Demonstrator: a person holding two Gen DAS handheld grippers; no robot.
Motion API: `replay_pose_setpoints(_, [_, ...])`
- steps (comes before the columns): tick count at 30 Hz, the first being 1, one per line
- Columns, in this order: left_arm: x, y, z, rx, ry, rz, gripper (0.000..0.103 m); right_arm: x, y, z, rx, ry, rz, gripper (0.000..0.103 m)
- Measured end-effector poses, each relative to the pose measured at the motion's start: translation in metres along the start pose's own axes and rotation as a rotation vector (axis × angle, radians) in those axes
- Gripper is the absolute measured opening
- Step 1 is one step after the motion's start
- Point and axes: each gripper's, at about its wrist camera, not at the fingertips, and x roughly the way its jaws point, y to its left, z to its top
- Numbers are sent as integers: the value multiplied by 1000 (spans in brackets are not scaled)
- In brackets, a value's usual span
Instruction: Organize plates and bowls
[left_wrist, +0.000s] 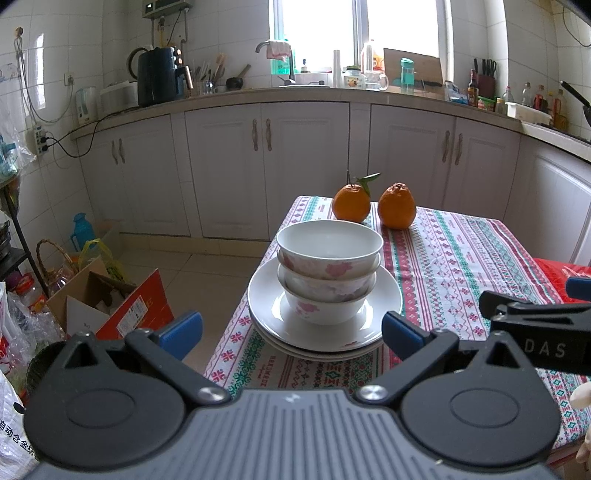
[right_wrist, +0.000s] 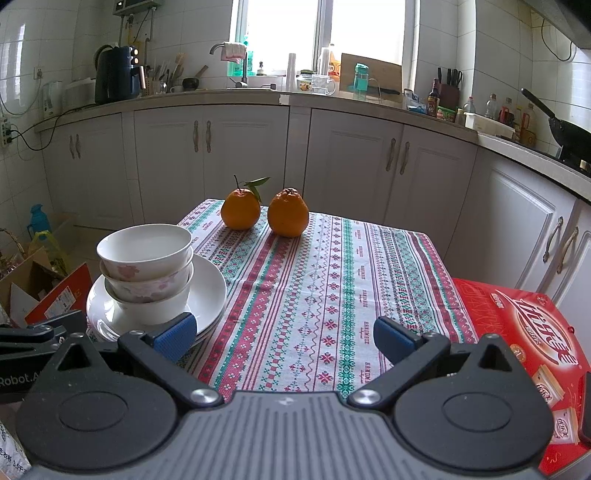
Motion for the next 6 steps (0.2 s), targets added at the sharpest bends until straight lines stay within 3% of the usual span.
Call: replay_pose_setpoints(6, [1,-2,-1,-3,6,8,102,1,0,0,-1,2,0,103])
